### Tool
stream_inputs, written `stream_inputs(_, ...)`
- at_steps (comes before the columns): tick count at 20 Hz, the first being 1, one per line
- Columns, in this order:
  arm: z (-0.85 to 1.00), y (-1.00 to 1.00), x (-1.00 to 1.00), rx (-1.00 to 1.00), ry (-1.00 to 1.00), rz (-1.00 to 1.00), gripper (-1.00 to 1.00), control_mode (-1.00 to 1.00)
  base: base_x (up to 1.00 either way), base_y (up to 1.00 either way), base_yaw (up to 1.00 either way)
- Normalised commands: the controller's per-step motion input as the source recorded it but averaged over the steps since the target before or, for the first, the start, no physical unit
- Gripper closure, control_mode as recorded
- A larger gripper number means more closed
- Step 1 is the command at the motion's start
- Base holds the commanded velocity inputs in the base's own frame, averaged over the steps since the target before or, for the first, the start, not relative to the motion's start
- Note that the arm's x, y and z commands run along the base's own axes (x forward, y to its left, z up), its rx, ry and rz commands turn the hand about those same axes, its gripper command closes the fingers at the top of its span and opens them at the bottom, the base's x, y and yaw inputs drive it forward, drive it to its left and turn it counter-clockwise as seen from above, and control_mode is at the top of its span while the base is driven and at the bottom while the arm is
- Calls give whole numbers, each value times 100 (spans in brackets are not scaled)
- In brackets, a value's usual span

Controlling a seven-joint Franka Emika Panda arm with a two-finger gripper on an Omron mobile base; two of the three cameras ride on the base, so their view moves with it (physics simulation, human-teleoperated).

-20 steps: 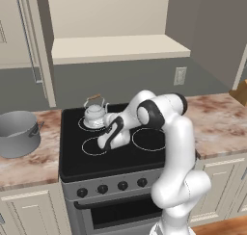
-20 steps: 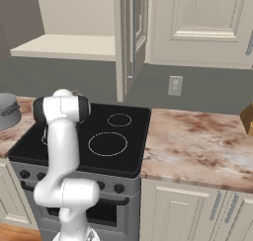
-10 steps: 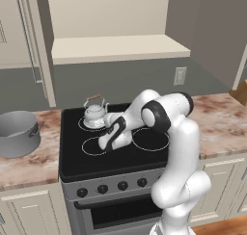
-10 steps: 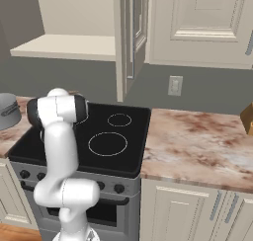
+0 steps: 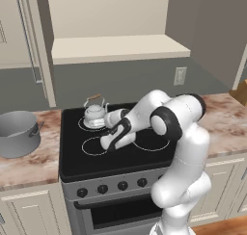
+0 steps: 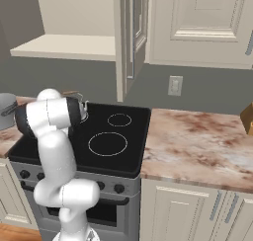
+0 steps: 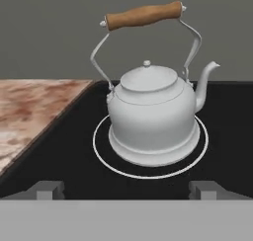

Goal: Pick the kettle from the cabinet and place it on a stove burner. Then pick the pot from the counter and place it on another stove burner. Finally, turn both burners on.

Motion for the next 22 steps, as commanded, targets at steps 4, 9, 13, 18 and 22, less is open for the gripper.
stream_inputs(4,24,-5,-29,0,19,-1,-100,-100,0,0,0)
stream_inputs(9,22,-7,-31,0,18,-1,-100,-100,0,0,0)
stream_inputs(13,19,-25,-36,0,19,-1,-100,-100,0,0,0)
stream_inputs(18,16,-36,-30,1,21,-1,-100,-100,0,0,0)
stream_inputs(22,15,-40,-28,0,19,0,-100,-100,0,0,0)
